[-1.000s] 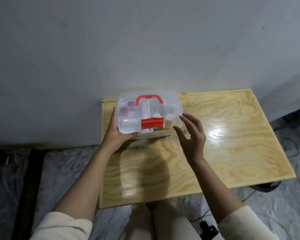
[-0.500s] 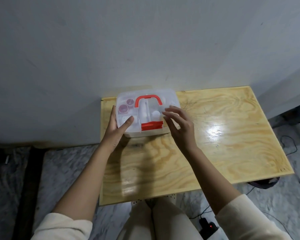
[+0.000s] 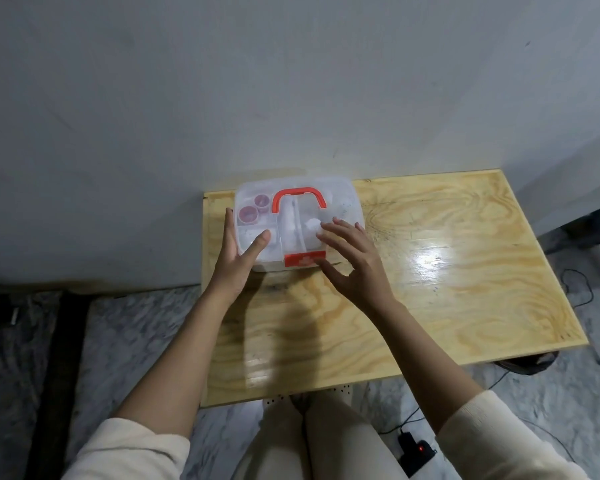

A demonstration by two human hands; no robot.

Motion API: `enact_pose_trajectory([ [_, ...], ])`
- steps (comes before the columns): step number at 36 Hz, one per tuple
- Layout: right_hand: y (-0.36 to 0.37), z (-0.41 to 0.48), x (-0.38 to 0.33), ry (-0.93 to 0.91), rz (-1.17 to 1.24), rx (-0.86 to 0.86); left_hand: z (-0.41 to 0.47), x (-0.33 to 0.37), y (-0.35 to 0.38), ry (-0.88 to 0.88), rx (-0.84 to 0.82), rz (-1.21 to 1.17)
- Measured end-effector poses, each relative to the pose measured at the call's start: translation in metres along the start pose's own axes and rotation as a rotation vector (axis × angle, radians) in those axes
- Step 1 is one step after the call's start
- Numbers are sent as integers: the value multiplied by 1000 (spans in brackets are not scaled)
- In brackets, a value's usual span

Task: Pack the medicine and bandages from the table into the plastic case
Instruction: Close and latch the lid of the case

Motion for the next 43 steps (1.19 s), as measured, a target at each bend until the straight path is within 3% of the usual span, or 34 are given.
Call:
enact_pose_trajectory([
  [8,5,13,6,30,-324,-139,-1,1,2,3,24,34],
  [20,10,13,8,56,-351,-63,-2,1,0,14,14,41],
  [25,-4,18,4,102,-99,-69,-3,3,-2,11,4,8],
  [30,-13,19,17,447,286,-1,-3,7,-1,30,31,-79],
  [33,-11,19,20,537,531,3,-2,9,4,30,38,-99],
  [43,-38,11,42,580,664,80,18,17,40,26,-38,-115],
])
Point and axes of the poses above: each hand's wrist, its own z-axis towards the middle knuckle, its own y-axis out of the palm, x = y × z, the point moved 4 cm from there along z, towards the middle knuckle, and after that the axes turned 14 degrees about -x, right-handed, at the moved point
